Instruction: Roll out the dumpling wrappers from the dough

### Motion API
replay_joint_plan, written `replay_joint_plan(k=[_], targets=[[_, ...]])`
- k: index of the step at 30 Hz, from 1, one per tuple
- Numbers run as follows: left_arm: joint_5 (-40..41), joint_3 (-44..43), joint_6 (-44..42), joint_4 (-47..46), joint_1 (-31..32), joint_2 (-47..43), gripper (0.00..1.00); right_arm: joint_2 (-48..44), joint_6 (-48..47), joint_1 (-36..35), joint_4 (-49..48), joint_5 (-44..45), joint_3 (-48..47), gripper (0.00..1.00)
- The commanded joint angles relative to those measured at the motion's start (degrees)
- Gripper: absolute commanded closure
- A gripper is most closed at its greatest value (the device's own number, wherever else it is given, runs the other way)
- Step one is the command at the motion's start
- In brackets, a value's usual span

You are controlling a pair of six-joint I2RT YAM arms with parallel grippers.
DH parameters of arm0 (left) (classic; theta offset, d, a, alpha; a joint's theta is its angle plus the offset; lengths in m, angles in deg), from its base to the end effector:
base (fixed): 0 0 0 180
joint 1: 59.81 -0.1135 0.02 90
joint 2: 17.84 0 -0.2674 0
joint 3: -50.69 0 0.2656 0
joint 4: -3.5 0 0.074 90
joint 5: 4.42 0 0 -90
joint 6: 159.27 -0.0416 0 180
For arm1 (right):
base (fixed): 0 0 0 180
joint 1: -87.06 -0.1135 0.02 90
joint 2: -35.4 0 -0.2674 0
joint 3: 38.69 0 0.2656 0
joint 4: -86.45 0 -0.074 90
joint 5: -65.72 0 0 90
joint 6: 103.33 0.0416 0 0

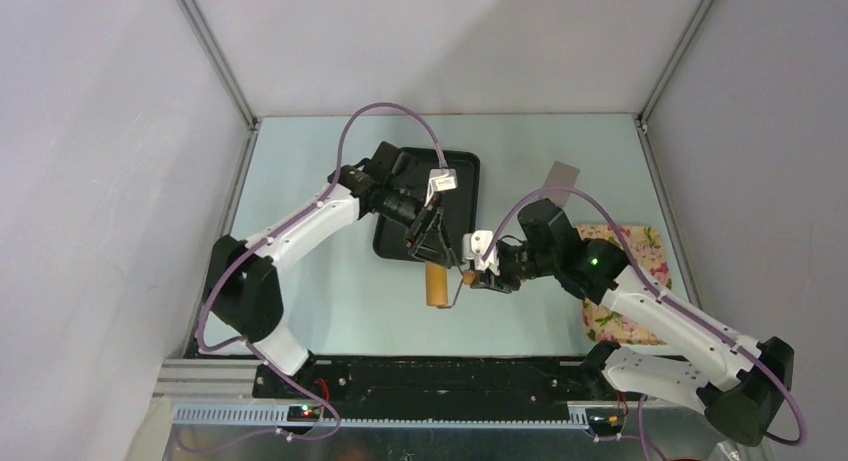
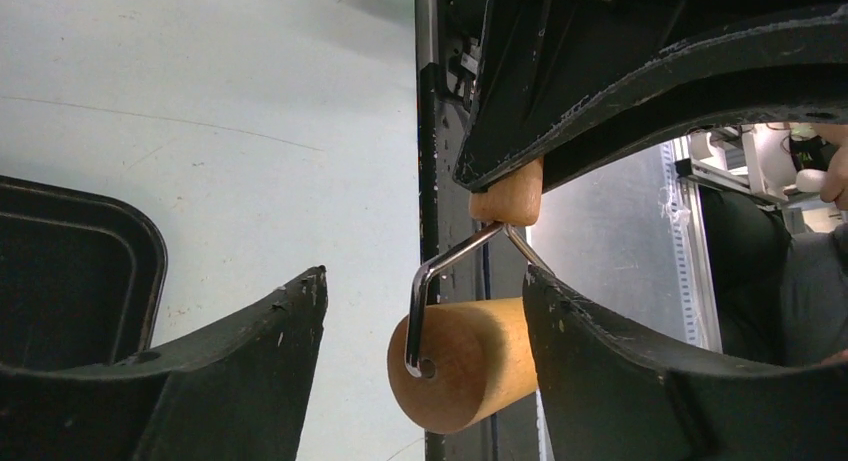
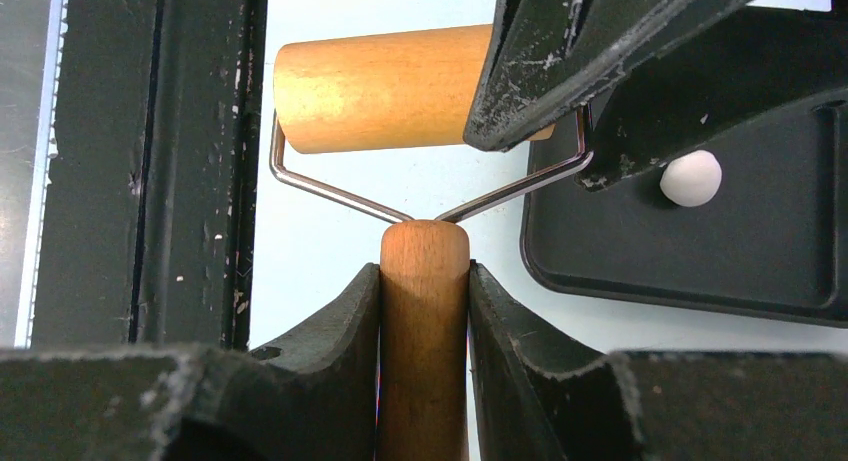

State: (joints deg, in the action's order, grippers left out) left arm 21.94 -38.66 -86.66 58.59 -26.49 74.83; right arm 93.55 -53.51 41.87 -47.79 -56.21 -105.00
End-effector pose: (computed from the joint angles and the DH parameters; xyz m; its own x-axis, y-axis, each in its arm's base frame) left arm 0.2687 -0.2212 0.2865 -0.4891 0.4804 -0.7280 0.8198 -0.0318 -0.5718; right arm 0.1454 0.1775 0.3116 0.2505 -0.5248 -0.8135 -0.9631 -0.0494 -0.2646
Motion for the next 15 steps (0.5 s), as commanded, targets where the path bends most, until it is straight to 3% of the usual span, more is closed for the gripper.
replay_joint_plan(k=[1, 8, 11, 15], targets=[[-3.86, -3.46, 0.48, 0.86, 0.47, 0.81, 0.27, -1.06, -0.79, -0.72, -3.77, -0.92, -0.27, 1.0], [-4.45, -3.47, 0.17, 1.45, 0.73, 1.43, 0.66, -0.42, -0.39, -1.3, -6.51, 1.75, 0.7, 1.0], [-4.43, -3.27, -0.23, 1.97, 0.77, 1.58, 0.72, -0.4, 0.02, -1.3, -7.45, 2.7, 0.78, 1.0], [-3.9, -3.42, -1.68, 3.56, 0.99, 1.85, 0.69, -0.53, 0.0, -1.22, -8.38, 3.97, 0.81, 1.0]])
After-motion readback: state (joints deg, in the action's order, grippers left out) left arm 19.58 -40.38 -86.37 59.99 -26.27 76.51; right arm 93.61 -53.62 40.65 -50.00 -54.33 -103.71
